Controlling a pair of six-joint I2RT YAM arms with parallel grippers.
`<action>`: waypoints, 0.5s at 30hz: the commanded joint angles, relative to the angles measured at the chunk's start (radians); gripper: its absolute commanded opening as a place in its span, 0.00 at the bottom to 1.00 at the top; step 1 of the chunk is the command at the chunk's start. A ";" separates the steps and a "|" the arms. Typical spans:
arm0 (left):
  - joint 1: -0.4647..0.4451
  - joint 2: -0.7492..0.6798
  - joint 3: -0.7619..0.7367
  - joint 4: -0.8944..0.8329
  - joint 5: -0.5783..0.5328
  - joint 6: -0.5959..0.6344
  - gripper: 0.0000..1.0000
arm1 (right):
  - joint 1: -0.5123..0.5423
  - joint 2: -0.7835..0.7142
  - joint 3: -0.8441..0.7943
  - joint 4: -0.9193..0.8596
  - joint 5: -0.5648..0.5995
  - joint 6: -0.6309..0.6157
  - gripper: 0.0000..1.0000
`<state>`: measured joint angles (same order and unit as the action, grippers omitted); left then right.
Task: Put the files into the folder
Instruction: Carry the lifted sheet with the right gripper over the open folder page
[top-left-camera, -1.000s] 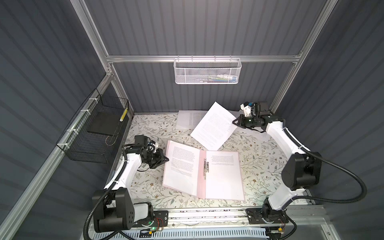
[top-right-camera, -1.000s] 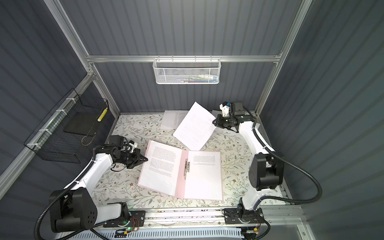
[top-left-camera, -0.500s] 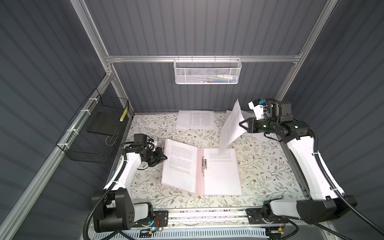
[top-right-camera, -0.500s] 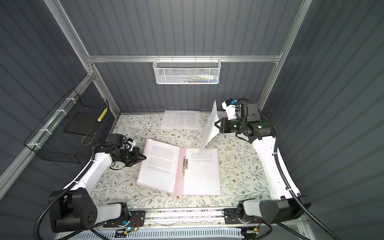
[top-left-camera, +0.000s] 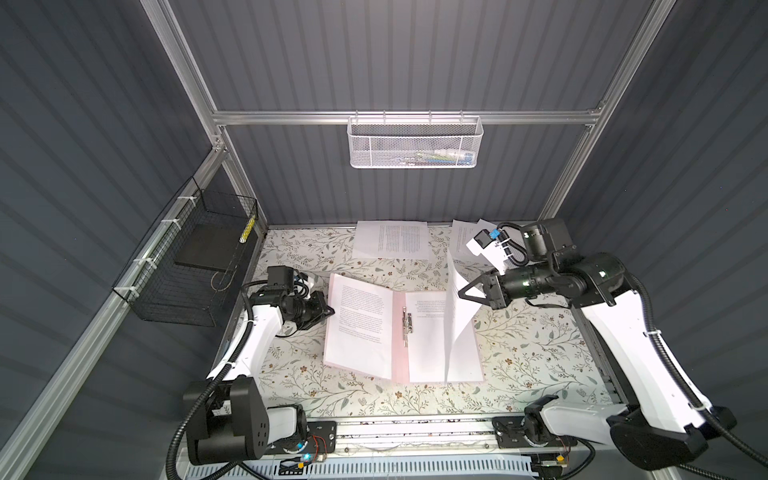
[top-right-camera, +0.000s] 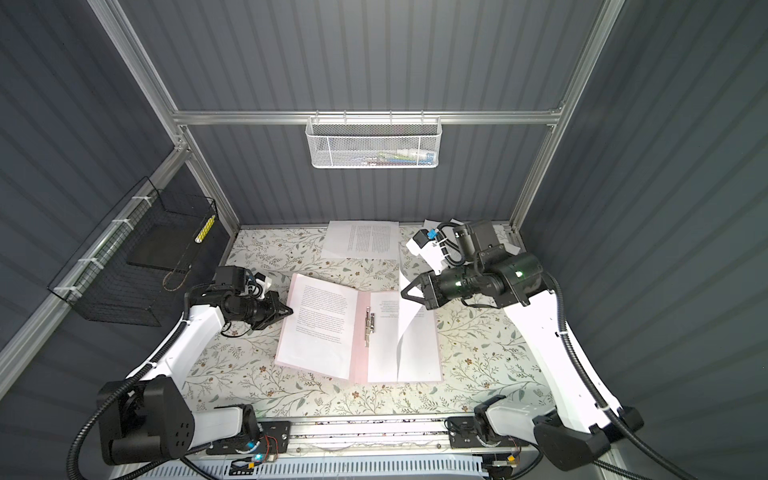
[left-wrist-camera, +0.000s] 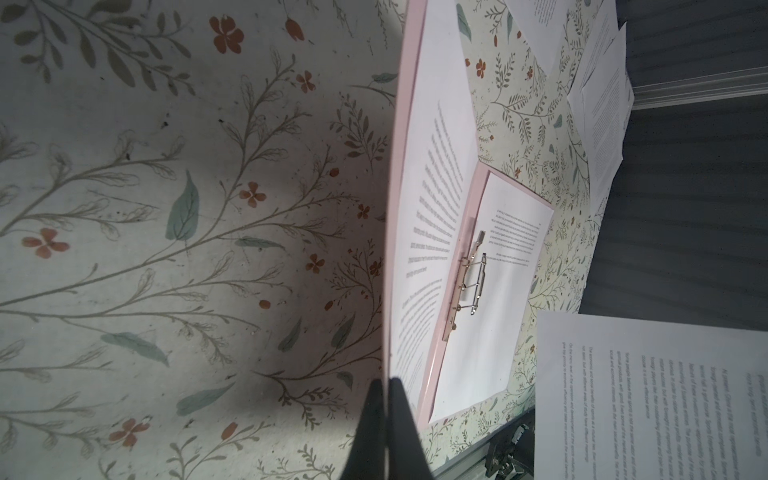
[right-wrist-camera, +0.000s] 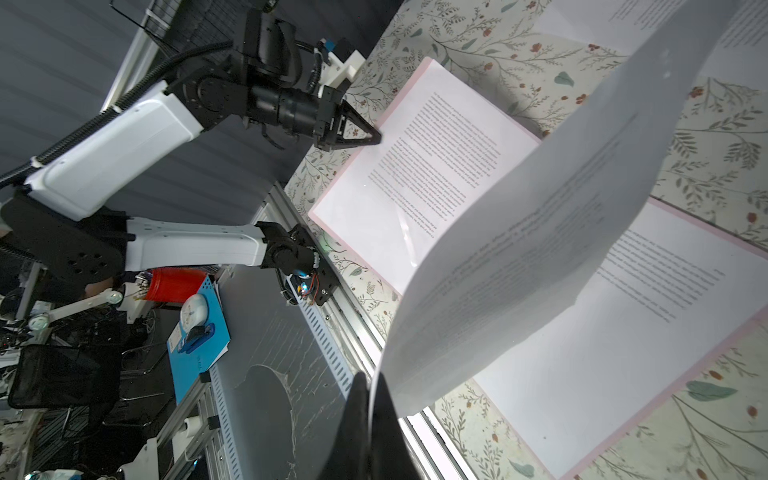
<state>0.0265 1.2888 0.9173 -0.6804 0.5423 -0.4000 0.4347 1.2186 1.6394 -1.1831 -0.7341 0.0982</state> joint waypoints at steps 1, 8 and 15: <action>-0.003 0.001 0.005 0.016 0.006 0.003 0.00 | 0.004 -0.024 0.012 -0.097 0.004 -0.012 0.00; -0.004 0.003 0.015 0.014 -0.012 -0.002 0.00 | 0.001 0.077 -0.134 -0.231 0.364 -0.117 0.00; -0.004 0.003 0.012 0.016 -0.007 -0.003 0.00 | -0.036 0.276 -0.184 -0.158 0.759 -0.202 0.00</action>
<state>0.0265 1.2888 0.9173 -0.6647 0.5419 -0.4026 0.4236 1.4460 1.4555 -1.3521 -0.1909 -0.0391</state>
